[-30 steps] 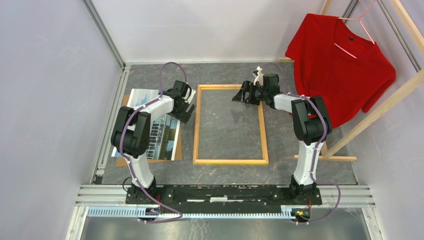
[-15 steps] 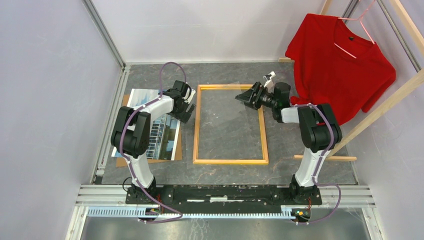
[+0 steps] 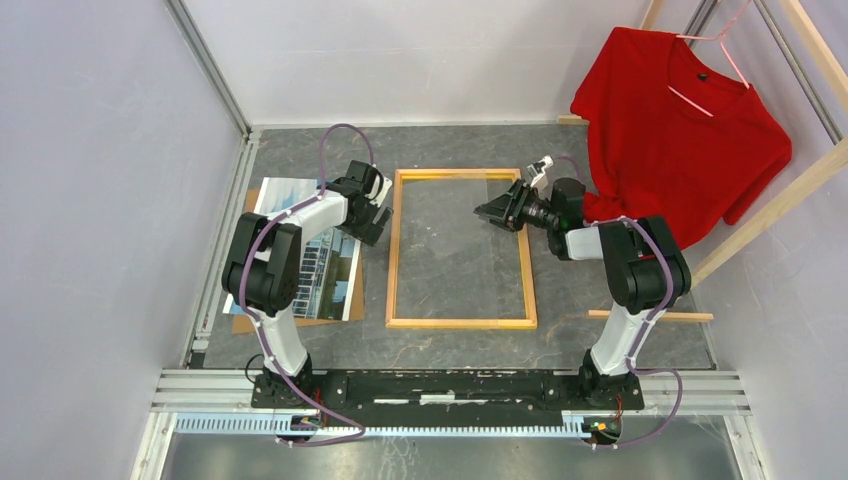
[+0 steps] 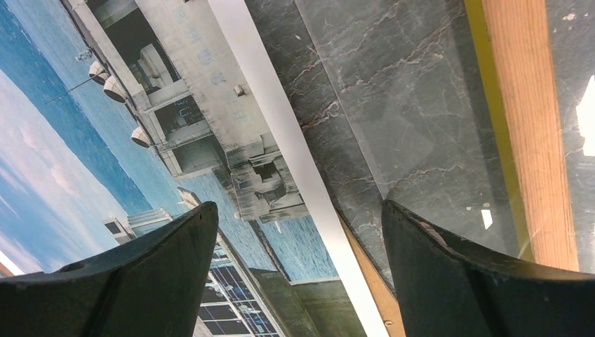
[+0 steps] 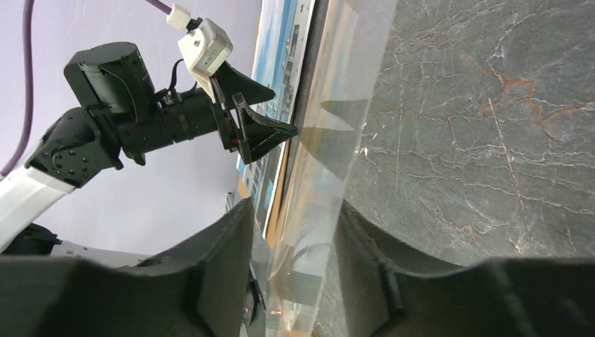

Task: Put the photo into the frame
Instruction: Place the photo frame item in the photo frame.

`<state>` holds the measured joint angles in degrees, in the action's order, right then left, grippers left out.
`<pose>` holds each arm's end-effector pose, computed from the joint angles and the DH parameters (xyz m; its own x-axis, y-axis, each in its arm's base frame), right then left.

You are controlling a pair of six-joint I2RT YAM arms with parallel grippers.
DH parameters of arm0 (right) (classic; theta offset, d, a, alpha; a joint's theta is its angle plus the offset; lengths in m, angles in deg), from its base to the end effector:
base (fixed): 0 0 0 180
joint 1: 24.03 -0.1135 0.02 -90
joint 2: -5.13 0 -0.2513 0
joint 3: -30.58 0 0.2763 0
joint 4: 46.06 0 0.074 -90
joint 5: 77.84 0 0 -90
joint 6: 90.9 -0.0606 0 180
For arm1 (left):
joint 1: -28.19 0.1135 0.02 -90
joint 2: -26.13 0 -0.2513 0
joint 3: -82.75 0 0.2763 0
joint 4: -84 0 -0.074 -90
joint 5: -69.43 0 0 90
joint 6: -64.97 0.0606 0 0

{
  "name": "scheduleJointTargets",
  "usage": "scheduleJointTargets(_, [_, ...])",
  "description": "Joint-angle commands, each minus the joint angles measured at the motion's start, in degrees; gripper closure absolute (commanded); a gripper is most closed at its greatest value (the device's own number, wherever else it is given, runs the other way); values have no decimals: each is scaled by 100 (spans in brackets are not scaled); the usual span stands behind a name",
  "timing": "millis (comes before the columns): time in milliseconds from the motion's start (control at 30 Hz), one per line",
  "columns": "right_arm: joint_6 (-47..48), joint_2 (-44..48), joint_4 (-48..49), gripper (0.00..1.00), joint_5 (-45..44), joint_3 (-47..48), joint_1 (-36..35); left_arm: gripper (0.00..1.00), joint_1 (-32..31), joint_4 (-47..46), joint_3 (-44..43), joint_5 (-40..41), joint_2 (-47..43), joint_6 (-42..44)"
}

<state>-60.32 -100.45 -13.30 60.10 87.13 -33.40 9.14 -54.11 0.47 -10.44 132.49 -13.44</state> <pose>0.3663 0.1060 0.1148 -0.8399 0.4459 -0.3093 -0.1753 0.3165 0.9323 0.3792 -0.1197 0.1198 -0.7948 0.4837 -0.3666 0.4219 0.8745 0.2392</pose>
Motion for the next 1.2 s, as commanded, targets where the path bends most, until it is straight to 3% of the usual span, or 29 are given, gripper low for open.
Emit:
scheduleJointTargets(0, [305,193,-138,54,134,33,-9,8,-46,-205,12,-130,58,87])
scheduleJointTargets(133, [428,50,-342,66,239,99,-29,8,-45,-197,0,-159,28,87])
scheduleJointTargets(233, [598,21,-544,81,277,152,-21,7,-45,-143,-52,-169,12,73])
scheduleJointTargets(400, [1723,248,-2126,100,-167,592,107,3,-40,76,-241,-118,-66,142])
scheduleJointTargets(867, [2435,522,-2772,100,-268,668,715,0,15,345,-730,158,-100,291])
scheduleJointTargets(1167, [2383,477,-2688,100,-162,851,881,0,15,268,-613,121,-44,237])
